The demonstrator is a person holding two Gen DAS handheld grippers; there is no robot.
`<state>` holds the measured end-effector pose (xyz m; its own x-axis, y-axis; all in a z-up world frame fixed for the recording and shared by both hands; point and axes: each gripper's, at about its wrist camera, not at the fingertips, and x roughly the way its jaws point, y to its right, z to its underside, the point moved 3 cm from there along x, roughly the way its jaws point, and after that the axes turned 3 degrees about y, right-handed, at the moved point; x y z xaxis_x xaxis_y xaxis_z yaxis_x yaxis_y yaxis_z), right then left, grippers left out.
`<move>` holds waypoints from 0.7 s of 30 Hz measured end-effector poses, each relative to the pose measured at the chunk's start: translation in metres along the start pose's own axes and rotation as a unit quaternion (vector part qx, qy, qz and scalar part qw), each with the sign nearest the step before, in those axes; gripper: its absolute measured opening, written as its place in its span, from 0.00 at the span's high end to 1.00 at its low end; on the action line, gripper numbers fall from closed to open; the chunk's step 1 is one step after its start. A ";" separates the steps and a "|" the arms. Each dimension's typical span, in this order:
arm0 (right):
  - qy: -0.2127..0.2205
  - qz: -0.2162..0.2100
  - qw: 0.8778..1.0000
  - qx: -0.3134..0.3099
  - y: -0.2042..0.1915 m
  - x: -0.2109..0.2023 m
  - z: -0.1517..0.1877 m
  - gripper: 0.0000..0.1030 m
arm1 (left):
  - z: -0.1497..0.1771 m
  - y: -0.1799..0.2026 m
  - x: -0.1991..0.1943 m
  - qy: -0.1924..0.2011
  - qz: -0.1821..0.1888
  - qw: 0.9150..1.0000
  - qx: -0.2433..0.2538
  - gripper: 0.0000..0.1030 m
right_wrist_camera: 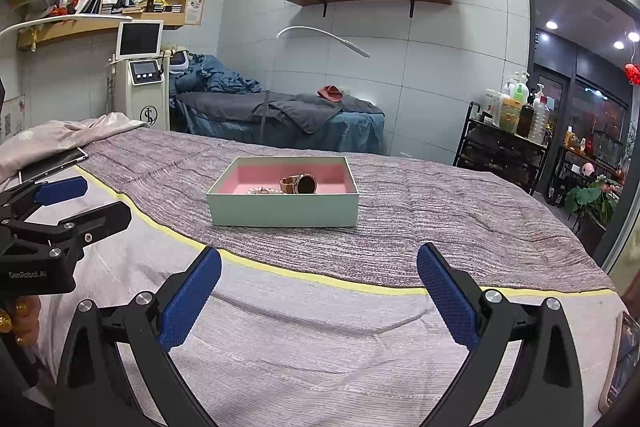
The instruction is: Organize jewelry
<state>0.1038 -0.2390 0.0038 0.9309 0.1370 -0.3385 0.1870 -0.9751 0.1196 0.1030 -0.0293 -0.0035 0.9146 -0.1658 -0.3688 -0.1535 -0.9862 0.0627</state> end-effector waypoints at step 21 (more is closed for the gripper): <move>-0.006 -0.002 1.000 0.003 0.001 0.002 0.002 0.07 | 0.002 0.003 0.004 -0.005 -0.010 1.000 0.009 0.06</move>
<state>0.1047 -0.2404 0.0013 0.9262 0.1397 -0.3502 0.1897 -0.9754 0.1126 0.1053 -0.0325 -0.0063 0.9137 -0.1469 -0.3789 -0.1430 -0.9890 0.0386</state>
